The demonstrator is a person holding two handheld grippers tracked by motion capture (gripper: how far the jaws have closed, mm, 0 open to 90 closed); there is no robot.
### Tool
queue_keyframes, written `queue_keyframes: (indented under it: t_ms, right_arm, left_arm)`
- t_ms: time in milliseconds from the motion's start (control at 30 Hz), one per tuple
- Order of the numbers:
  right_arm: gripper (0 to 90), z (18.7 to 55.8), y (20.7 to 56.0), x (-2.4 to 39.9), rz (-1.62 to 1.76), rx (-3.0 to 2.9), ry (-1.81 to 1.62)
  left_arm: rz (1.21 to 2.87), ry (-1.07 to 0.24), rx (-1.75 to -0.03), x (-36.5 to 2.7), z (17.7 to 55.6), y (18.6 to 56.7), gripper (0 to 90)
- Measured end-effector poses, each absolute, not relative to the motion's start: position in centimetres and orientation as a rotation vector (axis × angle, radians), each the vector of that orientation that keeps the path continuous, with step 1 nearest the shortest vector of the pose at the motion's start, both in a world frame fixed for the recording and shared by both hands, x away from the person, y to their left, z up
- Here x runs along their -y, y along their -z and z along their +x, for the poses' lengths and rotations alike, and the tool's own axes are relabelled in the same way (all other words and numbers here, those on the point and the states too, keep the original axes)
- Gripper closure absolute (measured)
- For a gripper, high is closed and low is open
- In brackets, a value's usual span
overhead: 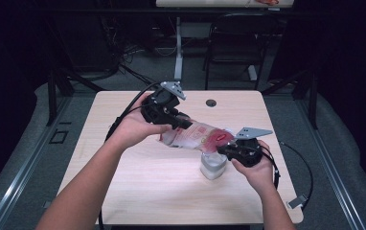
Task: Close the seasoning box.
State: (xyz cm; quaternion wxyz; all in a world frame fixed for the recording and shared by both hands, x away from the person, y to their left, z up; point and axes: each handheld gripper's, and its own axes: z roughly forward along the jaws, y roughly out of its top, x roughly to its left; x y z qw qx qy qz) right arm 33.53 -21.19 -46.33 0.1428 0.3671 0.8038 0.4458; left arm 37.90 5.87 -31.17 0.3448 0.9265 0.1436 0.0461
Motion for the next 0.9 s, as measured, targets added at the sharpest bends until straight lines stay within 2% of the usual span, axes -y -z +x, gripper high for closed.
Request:
queue_keyframes:
  t_ms: [900]
  right_arm:
    - [83.0, 32.8, 45.6, 22.3, 1.05, -2.319, -1.282]
  left_arm:
    - [2.395, -0.109, -0.374, -5.6, 38.2, 31.2, 74.9]
